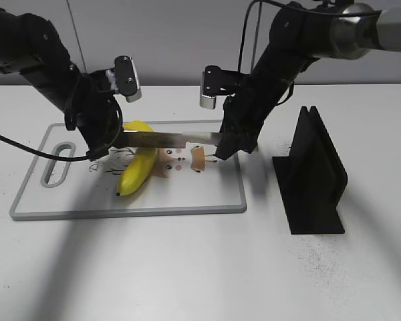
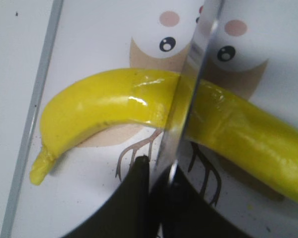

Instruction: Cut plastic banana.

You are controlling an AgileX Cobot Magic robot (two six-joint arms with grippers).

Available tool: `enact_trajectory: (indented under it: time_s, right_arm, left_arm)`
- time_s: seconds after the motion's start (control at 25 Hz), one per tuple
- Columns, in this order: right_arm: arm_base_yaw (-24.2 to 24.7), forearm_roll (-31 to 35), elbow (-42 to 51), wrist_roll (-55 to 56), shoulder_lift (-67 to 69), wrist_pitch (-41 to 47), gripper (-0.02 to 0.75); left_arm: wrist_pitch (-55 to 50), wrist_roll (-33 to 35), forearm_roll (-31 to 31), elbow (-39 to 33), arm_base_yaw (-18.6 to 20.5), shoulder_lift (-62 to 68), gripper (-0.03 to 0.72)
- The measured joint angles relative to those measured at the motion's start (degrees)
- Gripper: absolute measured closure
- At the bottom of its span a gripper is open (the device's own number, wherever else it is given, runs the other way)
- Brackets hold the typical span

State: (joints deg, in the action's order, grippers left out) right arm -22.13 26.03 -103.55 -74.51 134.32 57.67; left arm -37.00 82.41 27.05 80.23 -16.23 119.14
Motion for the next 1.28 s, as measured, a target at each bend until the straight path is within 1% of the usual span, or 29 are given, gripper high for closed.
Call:
enact_trajectory:
  time_s: [0.2, 0.28, 0.6, 0.8, 1.04, 1.08, 1.12, 1.2, 1.28]
  right_arm:
    - [-0.43, -2.41, -1.48, 0.38, -2.06, 0.86, 0.561]
    - [-0.64, -2.93, -1.92, 0.59, -3.50, 2.34, 0.564]
    - [-0.86, -3.36, -3.28, 1.02, -12.95, 8.47, 0.568]
    - [-0.90, -3.42, -3.34, 1.06, -16.58, 9.04, 0.568]
    - [-0.96, -3.42, -3.34, 1.06, -17.36, 9.41, 0.568]
    - [-0.96, -3.47, -3.34, 1.13, -17.36, 9.64, 0.568]
    - [-0.96, -3.90, -3.34, 1.31, -17.36, 10.05, 0.568]
    - [-0.85, -5.81, -3.34, 1.63, -17.36, 10.79, 0.570]
    - [-0.57, -7.14, -3.28, 1.63, -17.36, 11.27, 0.573]
  left_arm:
    - [0.14, -0.66, -0.07, -0.98, -0.07, -1.69, 0.667]
    - [-1.58, -1.22, -0.07, -1.37, -0.07, -3.21, 0.671]
    - [-8.88, -2.03, -0.79, -1.53, -0.17, -15.22, 0.683]
    - [-9.89, -2.19, -0.74, -1.53, -0.20, -19.98, 0.683]
    - [-10.25, -2.27, -0.51, -1.53, -0.27, -20.71, 0.675]
    - [-10.30, -2.46, -0.40, -1.53, -0.27, -20.71, 0.651]
    - [-10.13, -2.78, -0.56, -1.53, -0.19, -20.71, 0.608]
    - [-10.00, -3.06, -1.29, -1.53, 0.32, -20.71, 0.477]
    - [-9.59, -3.12, -1.55, -1.53, 0.55, -20.71, 0.306]
